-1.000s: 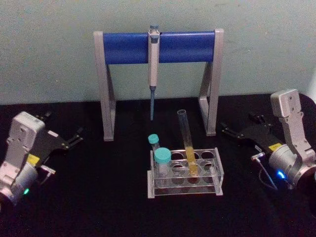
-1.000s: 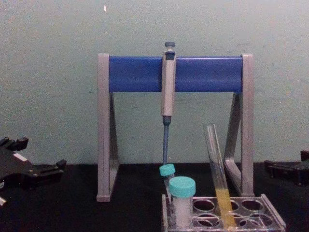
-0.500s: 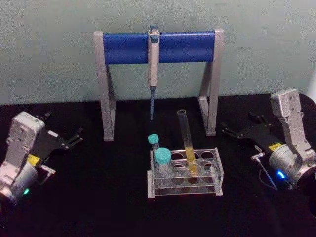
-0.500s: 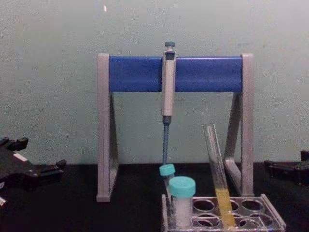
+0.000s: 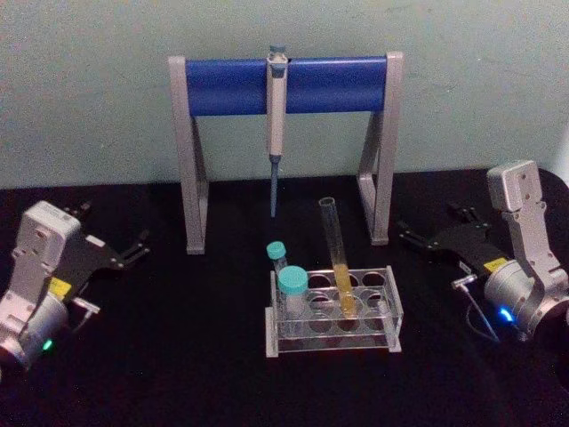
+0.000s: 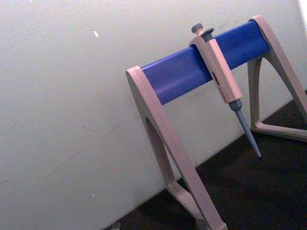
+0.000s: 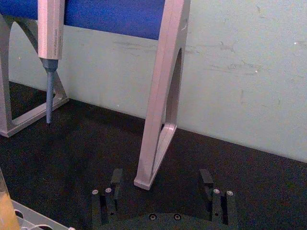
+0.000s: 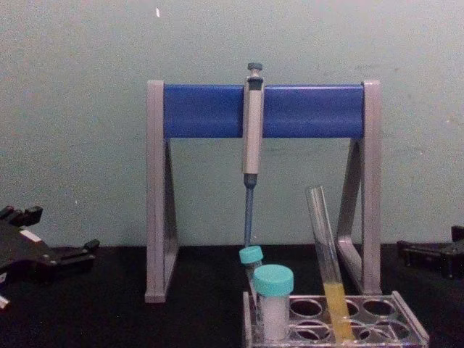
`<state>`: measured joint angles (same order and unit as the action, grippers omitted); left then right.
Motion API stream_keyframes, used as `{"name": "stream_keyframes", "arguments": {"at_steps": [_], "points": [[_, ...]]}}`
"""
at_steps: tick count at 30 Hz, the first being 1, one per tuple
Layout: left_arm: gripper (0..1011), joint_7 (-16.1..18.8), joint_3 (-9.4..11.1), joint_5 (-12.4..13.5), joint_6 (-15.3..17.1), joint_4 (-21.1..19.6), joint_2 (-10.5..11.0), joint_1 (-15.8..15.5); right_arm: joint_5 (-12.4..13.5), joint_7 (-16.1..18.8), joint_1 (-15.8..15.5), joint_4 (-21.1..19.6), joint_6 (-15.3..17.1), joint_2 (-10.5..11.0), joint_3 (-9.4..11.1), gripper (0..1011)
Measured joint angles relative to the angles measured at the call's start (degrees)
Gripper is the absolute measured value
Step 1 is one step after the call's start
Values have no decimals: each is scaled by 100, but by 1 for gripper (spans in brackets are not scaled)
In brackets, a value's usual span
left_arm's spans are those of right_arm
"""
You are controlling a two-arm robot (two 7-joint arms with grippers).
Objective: Pick up the test tube from the test tube rack, shake it, then place it back into the test tube rack.
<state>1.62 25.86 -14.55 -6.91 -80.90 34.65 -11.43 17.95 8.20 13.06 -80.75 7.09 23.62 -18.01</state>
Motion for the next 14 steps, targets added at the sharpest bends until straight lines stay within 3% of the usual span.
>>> {"name": "stream_keyframes", "arguments": {"at_steps": [14], "points": [[1001, 0, 0, 0, 0, 0, 0, 0, 0, 0, 0, 0, 0, 0, 0, 1000]]}}
